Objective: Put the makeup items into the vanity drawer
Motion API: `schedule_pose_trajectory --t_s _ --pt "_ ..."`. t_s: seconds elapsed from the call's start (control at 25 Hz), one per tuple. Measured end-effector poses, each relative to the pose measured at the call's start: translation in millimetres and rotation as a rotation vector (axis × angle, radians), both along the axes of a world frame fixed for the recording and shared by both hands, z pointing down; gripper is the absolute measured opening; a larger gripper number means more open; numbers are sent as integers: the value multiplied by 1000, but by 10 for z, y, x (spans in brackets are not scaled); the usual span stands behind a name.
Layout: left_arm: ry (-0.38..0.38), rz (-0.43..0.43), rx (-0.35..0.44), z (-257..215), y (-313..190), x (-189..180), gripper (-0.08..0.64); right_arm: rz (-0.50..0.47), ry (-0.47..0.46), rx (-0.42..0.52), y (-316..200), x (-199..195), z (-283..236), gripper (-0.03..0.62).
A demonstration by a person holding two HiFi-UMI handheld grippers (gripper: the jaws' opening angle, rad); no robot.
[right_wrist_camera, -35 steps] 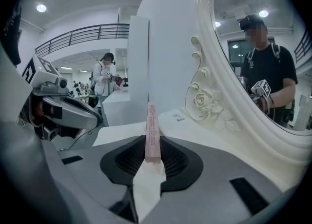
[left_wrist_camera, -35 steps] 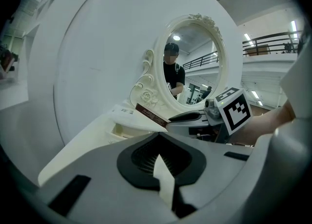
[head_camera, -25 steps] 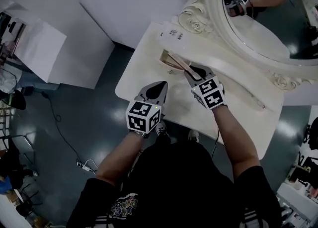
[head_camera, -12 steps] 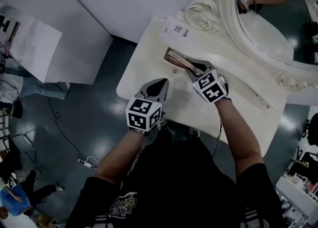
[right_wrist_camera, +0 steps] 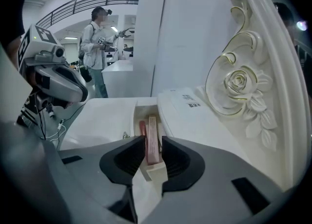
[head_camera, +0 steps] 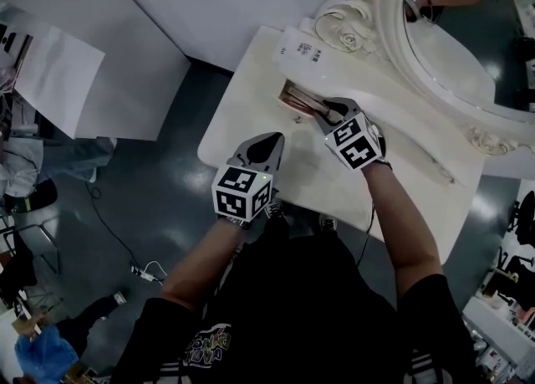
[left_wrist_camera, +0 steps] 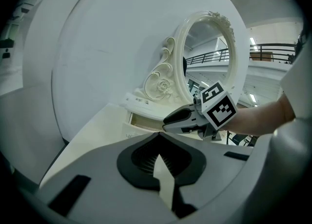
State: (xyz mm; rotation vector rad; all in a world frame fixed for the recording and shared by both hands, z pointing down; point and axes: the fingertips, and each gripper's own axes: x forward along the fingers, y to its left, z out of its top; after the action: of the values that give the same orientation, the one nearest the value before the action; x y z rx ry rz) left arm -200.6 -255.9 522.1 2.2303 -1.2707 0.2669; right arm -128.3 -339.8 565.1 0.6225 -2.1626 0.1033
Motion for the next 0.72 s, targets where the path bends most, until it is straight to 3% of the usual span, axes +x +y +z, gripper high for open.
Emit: schedule_pose_trajectory --t_s 0.32,0.48,0.72 --pt "-8 -1 7 -19 86 10 0 30 -27 47 25 35 -100 111" --pt "-16 -6 16 -59 125 51 0 82 -119 57 54 69 -259 31" --pt "-24 -10 36 -167 228 195 0 161 -260 62 180 266 -550 29"
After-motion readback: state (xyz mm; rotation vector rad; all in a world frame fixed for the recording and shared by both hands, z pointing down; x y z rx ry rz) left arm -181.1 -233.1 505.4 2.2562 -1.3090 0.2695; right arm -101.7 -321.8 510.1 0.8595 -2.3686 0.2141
